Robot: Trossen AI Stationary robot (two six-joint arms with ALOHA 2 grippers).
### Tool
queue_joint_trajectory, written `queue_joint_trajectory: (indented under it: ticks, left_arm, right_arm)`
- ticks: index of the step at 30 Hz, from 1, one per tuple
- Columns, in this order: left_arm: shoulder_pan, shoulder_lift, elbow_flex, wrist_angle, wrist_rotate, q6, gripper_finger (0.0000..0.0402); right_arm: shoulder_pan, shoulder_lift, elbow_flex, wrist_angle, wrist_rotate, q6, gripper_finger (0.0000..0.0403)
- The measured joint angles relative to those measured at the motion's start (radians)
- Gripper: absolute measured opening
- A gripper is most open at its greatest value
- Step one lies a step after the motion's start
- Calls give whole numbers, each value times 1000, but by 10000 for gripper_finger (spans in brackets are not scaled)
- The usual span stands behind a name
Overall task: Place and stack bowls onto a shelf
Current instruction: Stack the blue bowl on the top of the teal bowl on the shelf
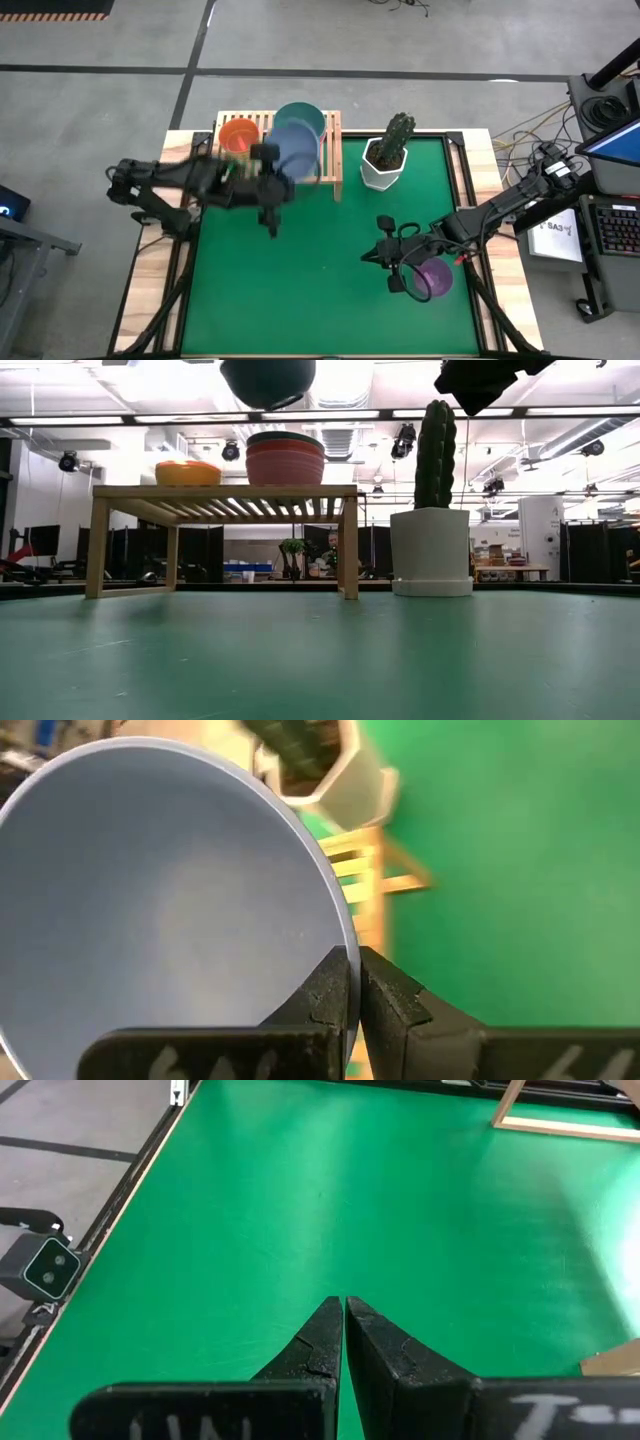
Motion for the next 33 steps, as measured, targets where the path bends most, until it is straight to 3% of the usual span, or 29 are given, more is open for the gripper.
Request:
queue_joint_trajectory:
  ticks: [5, 11, 15, 33]
  left_arm:
    - [150, 3, 56, 5, 27, 128, 0]
    - [310, 25, 88, 5, 170, 182, 0]
    - [377, 40, 87, 19, 204, 217, 0]
    - [435, 127, 84, 28, 216, 262, 33]
  right_arm:
    - [0, 0, 0, 0, 0, 0, 9]
    - [0, 0, 0, 0, 0, -14, 9]
    - [0, 0, 0, 0, 0, -13, 9]
    - [0, 0, 0, -1, 0, -11, 9]
